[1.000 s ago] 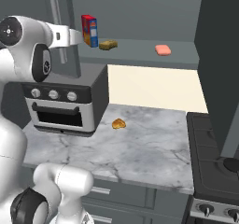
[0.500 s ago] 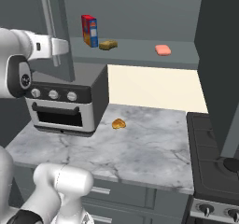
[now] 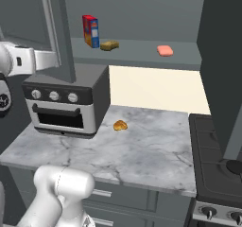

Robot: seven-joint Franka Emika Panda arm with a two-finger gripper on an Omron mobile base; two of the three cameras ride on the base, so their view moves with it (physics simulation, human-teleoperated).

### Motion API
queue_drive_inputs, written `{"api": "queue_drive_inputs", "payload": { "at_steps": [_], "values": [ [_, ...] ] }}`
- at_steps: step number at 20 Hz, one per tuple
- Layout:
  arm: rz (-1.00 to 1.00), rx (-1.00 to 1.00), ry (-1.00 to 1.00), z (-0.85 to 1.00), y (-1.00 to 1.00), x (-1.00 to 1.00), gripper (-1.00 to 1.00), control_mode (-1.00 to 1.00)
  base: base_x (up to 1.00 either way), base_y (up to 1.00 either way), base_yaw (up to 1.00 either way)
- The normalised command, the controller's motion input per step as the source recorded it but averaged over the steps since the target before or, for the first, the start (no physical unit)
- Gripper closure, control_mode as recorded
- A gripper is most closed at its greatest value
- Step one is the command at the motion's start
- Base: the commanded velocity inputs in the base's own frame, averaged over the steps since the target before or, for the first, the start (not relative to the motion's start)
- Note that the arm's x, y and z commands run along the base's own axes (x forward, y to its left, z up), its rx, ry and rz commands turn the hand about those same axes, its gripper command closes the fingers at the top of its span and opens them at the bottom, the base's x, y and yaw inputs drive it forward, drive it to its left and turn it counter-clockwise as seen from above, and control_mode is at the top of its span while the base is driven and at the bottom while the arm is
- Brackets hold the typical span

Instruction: Pick the sponge and bar soap from the cabinet and place them on the counter.

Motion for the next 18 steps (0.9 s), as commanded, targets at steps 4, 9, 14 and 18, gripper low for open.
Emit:
{"api": "queue_drive_inputs", "payload": {
  "at_steps": [4,9,14,18],
  "values": [
    [-0.02,0.0,-0.01,0.0,-0.05,-0.41,1.0,-1.0,0.0,0.0,0.0],
    [0.12,0.05,0.0,0.0,-0.35,-0.07,1.0,-1.0,0.0,0.0,0.0],
    [0.11,0.09,0.0,0.0,-0.4,0.0,1.0,-1.0,0.0,0.0,0.0],
    [0.14,0.06,0.06,-0.03,-0.27,0.13,1.0,-1.0,0.0,0.0,0.0]
  ]
}}
